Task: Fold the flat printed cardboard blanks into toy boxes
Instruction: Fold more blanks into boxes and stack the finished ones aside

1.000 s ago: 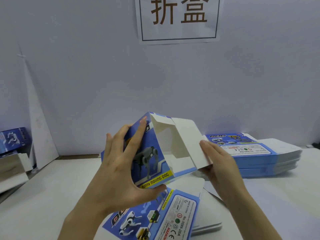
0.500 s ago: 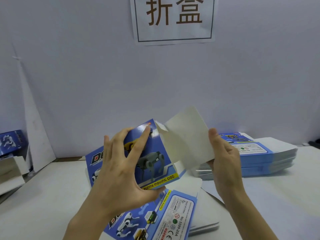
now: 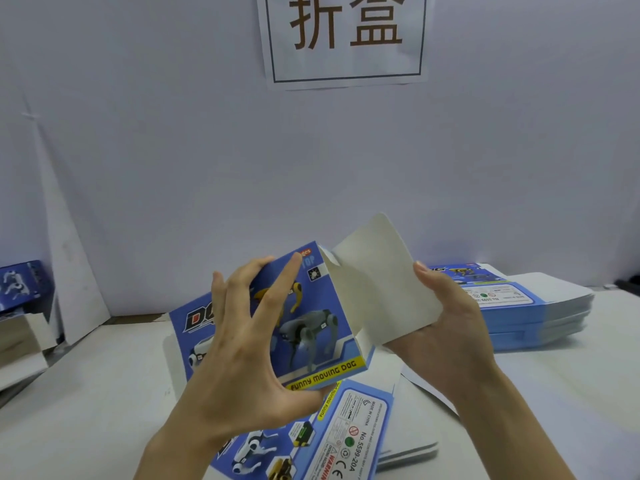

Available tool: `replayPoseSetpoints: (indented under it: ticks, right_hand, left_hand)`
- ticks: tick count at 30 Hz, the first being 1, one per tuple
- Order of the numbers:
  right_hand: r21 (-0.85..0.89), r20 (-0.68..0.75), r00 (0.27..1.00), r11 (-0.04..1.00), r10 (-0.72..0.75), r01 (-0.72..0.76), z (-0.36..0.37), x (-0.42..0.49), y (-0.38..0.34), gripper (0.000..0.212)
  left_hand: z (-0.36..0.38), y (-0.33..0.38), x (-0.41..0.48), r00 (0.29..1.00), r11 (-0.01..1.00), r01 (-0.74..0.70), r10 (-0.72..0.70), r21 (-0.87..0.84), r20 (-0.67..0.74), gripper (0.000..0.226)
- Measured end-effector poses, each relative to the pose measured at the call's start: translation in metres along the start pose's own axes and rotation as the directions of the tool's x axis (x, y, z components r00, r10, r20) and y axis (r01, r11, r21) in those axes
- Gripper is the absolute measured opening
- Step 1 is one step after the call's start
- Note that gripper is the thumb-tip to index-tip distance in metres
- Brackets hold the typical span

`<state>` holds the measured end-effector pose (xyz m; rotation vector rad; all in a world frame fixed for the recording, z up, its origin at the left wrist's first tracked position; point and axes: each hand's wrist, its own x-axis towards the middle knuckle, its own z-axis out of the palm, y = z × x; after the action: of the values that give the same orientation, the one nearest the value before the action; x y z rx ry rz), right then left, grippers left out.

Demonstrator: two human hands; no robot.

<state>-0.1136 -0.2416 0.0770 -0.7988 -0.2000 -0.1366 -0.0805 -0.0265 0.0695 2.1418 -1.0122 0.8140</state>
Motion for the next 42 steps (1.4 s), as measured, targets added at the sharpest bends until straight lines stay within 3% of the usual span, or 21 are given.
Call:
replayPoseSetpoints:
  ticks: [5,12,16,18,22,25,29,33,39,42]
  right_hand:
    - [-0.042,-0.018,1.000,0.999,-0.020,0.019,0.000,0.000,-0.003,0.022]
    - [-0.201,-0.170,0.978,0.976,-0.120,0.085,-0.005,0.008,-0.004,0.019]
    - [-0.301,-0.059,0.997,0.953,-0.052,0.032,-0.004,0.004,-0.007,0.029]
    - [-0.309,-0.083,0.995,0.951,-0.053,0.025,-0.001,0.002,-0.008,0.032]
    - [-0.487,-0.201,0.953,0.867,-0.227,0.104,-0.001,0.001,-0.001,0.024]
    - [-0.515,-0.239,0.932,0.849,-0.274,0.118,0.000,0.001,0.001,0.019]
    - [-0.560,-0.176,0.955,0.822,-0.240,0.104,0.003,0.000,-0.001,0.043]
    - [-0.557,-0.217,0.924,0.817,-0.315,0.147,0.000,0.002,0.004,0.020]
    - [-0.579,-0.219,0.921,0.802,-0.323,0.144,0.002,0.001,0.000,0.032]
    - [-0.634,-0.168,0.928,0.757,-0.332,0.156,0.007,0.000,0.002,0.022]
  left_hand:
    - [0.000,-0.002,-0.002,1.000,1.000,0.015,-0.015,-0.022,0.010,0.116]
    - [-0.002,0.001,-0.001,1.000,1.000,-0.013,0.012,-0.020,-0.019,0.115]
    - [-0.001,-0.006,-0.001,0.998,0.996,0.042,-0.046,0.083,0.047,0.122]
    - [-0.003,-0.010,-0.001,0.997,0.992,0.025,-0.034,0.123,0.067,0.125]
    - [-0.002,-0.007,-0.002,0.998,0.995,-0.001,-0.006,0.100,0.068,0.126]
    - [0.000,-0.005,-0.001,0.998,0.996,0.024,-0.029,0.083,0.058,0.123]
    - [0.000,-0.008,-0.002,0.993,0.993,0.075,-0.082,0.094,0.080,0.126]
    - [0.001,-0.006,-0.002,0.995,0.993,0.054,-0.062,0.104,0.079,0.124]
    - [0.001,-0.003,0.000,0.995,0.994,0.050,-0.058,0.102,0.080,0.121]
    - [0.005,-0.001,0.001,0.999,0.986,0.026,-0.033,0.166,0.042,0.121]
